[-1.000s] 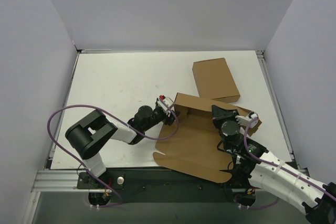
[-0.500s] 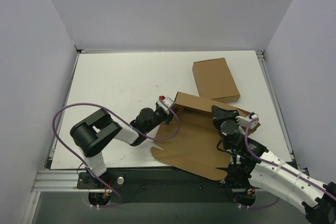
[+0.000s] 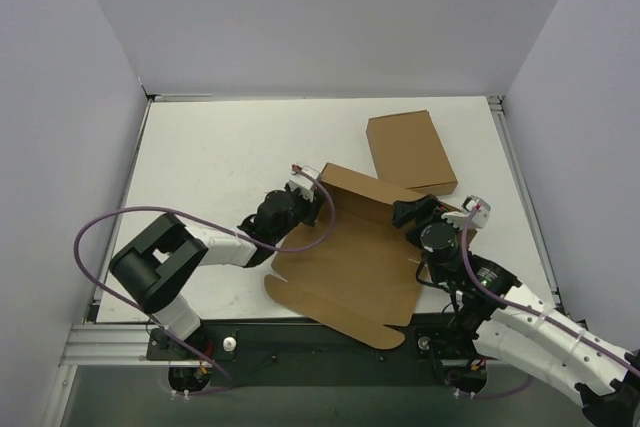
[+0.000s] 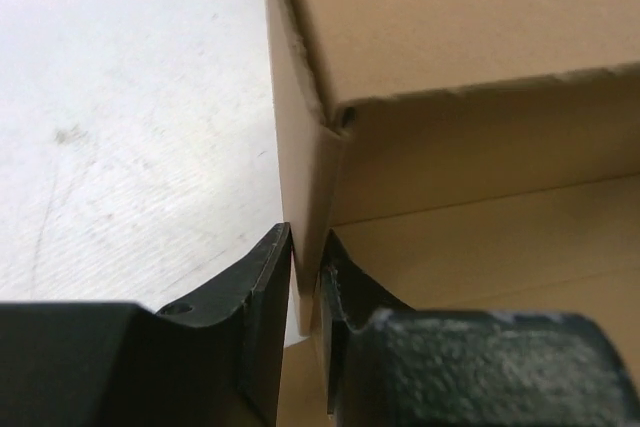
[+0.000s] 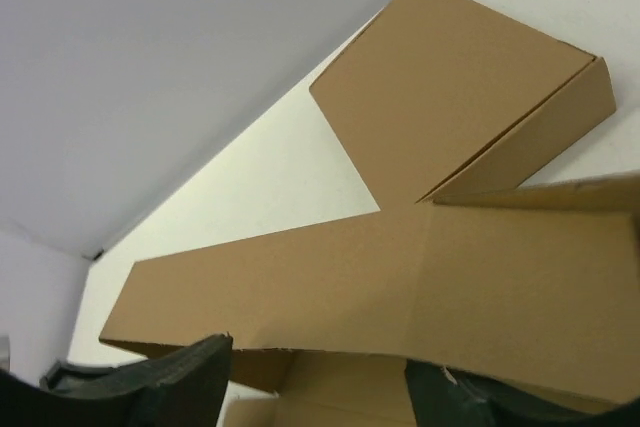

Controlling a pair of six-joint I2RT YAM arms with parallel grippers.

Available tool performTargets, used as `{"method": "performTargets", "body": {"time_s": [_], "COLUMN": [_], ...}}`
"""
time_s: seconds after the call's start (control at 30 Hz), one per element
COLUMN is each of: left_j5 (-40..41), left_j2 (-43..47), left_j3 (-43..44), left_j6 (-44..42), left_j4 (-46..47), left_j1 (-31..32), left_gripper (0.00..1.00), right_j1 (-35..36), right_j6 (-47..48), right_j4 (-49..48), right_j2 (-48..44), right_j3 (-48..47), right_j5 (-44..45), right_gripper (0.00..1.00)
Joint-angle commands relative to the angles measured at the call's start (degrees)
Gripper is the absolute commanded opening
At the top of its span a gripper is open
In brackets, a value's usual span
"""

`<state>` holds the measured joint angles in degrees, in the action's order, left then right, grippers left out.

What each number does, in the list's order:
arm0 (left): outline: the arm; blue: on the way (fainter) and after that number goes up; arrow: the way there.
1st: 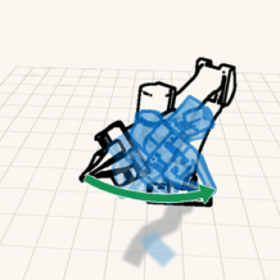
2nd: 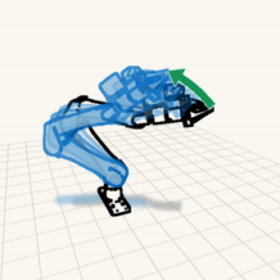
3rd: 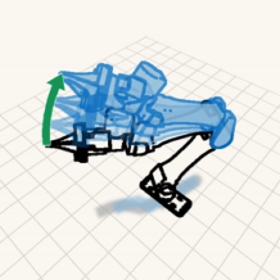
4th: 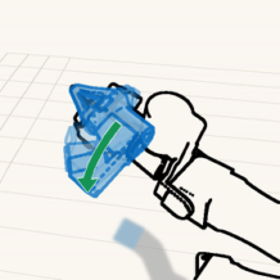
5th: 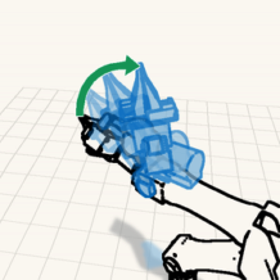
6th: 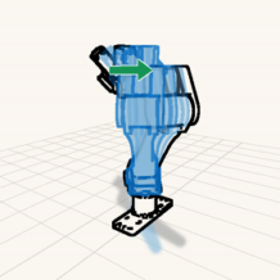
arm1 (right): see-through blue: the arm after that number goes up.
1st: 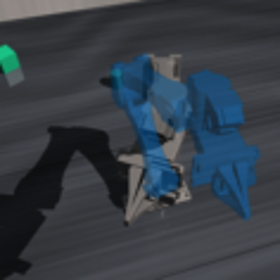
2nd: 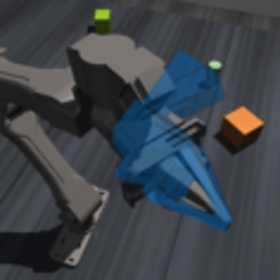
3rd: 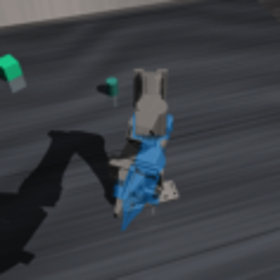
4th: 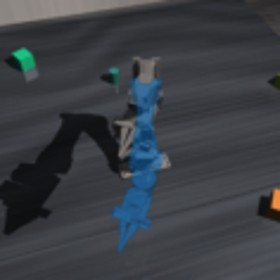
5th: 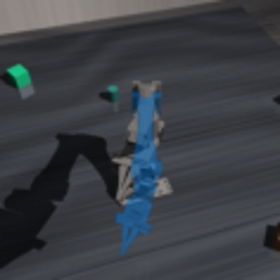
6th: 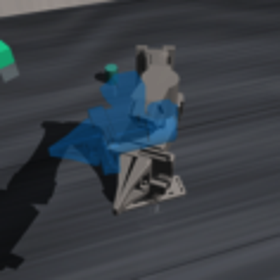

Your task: Fold the paper box

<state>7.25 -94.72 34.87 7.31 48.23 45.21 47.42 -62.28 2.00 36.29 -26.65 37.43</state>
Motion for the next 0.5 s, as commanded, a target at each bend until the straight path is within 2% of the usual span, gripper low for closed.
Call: {"method": "performTargets", "body": {"time_s": [0.0, 0.03, 0.13, 0.3, 0.47], "left_j5": [-2.66, -4.76, -9.07, -10.41, -12.86], "left_j2": [4.36, 4.63, 6.21, 8.41, 8.15], "left_j3": [2.04, 1.87, 1.60, 3.44, 4.59], "left_j6": [6.21, 6.48, 6.22, 3.15, 2.88], "left_j4": [-14.80, -15.87, -19.74, -27.73, -29.42], "left_j1": [-5.91, -6.79, -10.13, -12.43, -13.22], "left_gripper": [0.21, 0.21, 0.21, 0.21, 0.21], "right_j1": [0.31, 0.22, 0.31, 0.22, 0.22], "right_j6": [16.21, 17.71, 23.68, 31.15, 34.77], "right_j4": [8.79, 10.46, 13.55, 17.77, 19.18], "right_j2": [-1.49, -1.75, -3.42, -5.27, -5.36], "right_j3": [-8.40, -10.41, -12.45, -14.13, -12.11], "right_j5": [-0.61, 0.27, 0.01, -0.34, 5.19], "right_gripper": [0.75, 0.79, 0.82, 0.86, 0.91]}}
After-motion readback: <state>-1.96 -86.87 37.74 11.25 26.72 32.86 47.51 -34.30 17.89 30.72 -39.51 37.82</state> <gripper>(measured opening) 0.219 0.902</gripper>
